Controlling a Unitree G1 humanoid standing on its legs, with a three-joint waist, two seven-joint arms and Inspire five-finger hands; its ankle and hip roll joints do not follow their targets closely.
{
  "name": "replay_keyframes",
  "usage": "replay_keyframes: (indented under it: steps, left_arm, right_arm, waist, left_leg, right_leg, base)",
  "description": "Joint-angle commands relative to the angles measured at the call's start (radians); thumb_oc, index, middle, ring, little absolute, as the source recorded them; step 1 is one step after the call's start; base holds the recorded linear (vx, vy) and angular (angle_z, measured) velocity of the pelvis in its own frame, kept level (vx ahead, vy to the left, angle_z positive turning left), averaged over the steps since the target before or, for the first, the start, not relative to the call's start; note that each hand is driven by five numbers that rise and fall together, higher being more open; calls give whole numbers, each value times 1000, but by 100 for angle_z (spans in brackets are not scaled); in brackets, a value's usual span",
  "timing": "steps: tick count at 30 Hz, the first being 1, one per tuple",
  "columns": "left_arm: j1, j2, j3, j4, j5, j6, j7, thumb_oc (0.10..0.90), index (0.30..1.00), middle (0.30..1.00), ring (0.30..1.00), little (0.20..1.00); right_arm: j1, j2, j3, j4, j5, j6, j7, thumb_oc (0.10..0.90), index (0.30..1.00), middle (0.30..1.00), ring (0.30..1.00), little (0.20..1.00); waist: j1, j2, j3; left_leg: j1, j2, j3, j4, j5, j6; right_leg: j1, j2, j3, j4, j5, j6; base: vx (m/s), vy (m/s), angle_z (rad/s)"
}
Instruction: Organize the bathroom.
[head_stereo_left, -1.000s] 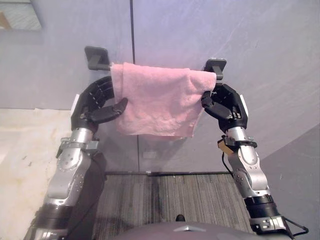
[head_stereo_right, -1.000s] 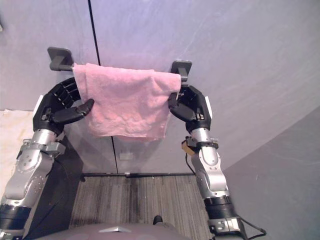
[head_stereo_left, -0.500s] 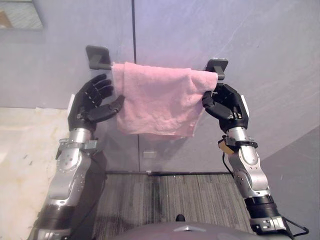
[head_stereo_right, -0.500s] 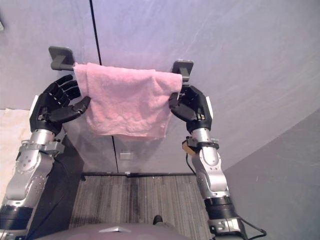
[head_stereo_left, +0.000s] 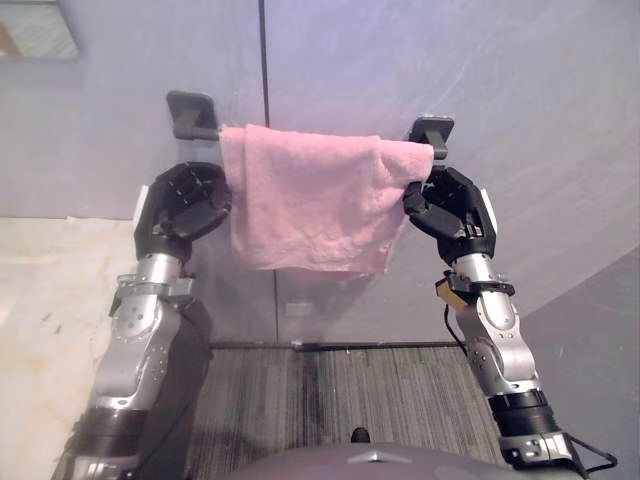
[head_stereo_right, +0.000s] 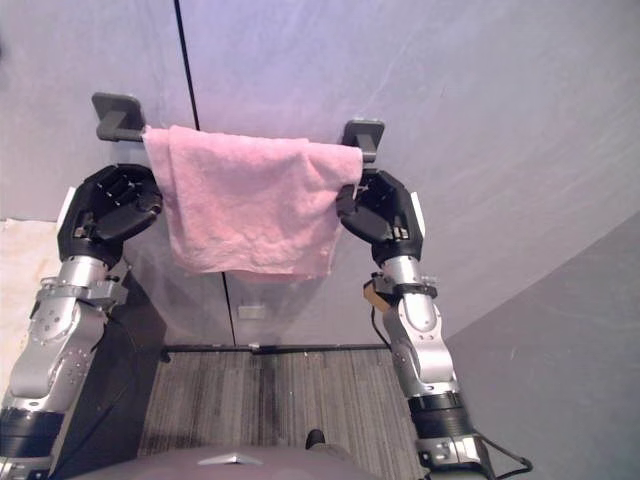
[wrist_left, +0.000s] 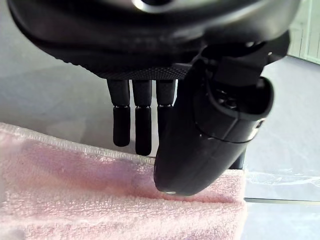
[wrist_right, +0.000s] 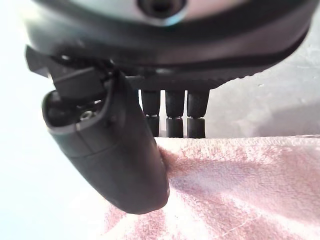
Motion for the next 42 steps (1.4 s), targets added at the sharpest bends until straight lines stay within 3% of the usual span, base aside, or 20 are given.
replay_keyframes:
  steps: [1, 8, 9, 10, 11, 12, 13, 25, 42]
  left_arm:
    - [-137, 23, 38, -92, -15, -105, -13, 400, 300, 300, 300, 300]
    - [-111, 24, 58, -78, -41, -101, -35, 400, 300, 300, 300, 300]
    - [-106, 22, 62, -79, -51, -99, -45, 477, 415, 415, 415, 415]
    - [-105, 19, 63, -79, -58, -92, -52, 689, 733, 733, 733, 733]
    - [-104, 18, 63, -79, -62, -88, -58, 726, 789, 789, 789, 789]
    - [-103, 18, 63, -80, -63, -88, -59, 726, 789, 789, 789, 789]
    - [-100, 17, 64, -84, -71, -80, -66, 800, 900, 900, 900, 900]
    - [-87, 24, 54, -123, -104, -32, -132, 800, 900, 900, 900, 900]
    - [-59, 32, 99, -133, -162, -49, -146, 800, 900, 900, 900, 900]
  right_arm:
    - [176, -58, 27, 103, -61, 56, -3, 400, 300, 300, 300, 300]
    - [179, -57, 14, 102, -59, 56, -2, 400, 300, 300, 300, 300]
    - [178, -56, 14, 101, -61, 57, -2, 400, 300, 300, 300, 300]
    - [178, -55, 14, 101, -62, 57, -2, 400, 300, 300, 300, 300]
    - [177, -55, 15, 103, -62, 56, -1, 400, 300, 300, 300, 300]
    - [177, -55, 15, 103, -62, 56, -1, 400, 300, 300, 300, 300]
    - [176, -55, 16, 103, -62, 57, 0, 400, 300, 300, 300, 300]
    - [176, -49, 22, 93, -69, 64, -9, 400, 300, 300, 300, 300]
    - [188, -49, 6, 92, -75, 67, -4, 400, 300, 300, 300, 300]
  waist:
    - [-30, 73, -4]
    - [-26, 73, -4]
    - [-24, 73, -3]
    - [-23, 73, -3]
    - [-22, 73, -3]
    - [-22, 74, -3]
    - [-21, 74, -3]
    - [-19, 78, 4]
    - [-11, 78, 5]
  left_leg:
    - [-11, -13, 25, -1, 0, 37]
    - [-11, -13, 24, -1, 0, 37]
    - [-11, -13, 22, -1, 0, 37]
    - [-11, -13, 22, -1, 0, 37]
    - [-11, -12, 22, -1, 1, 36]
    - [-11, -12, 22, -1, 1, 36]
    - [-11, -12, 21, -1, 1, 36]
    - [-12, -13, 23, -1, 1, 38]
    - [-12, -15, 21, -1, 1, 37]
  right_leg:
    - [-4, -13, -16, 93, -90, 79]
    - [-1, -12, -19, 92, -93, 77]
    - [-2, -12, -20, 94, -93, 77]
    - [-1, -12, -20, 94, -94, 76]
    - [-1, -12, -21, 94, -95, 76]
    - [-1, -11, -21, 94, -95, 76]
    - [-1, -11, -22, 94, -97, 76]
    - [-2, -15, -26, 97, -92, 79]
    - [-2, -18, -29, 97, -93, 79]
  base:
    - [0, 0, 0]
    - [0, 0, 0]
    - [0, 0, 0]
    - [0, 0, 0]
    - [0, 0, 0]
    - [0, 0, 0]
    - [0, 0, 0]
    - [0, 0, 0]
    - [0, 0, 0]
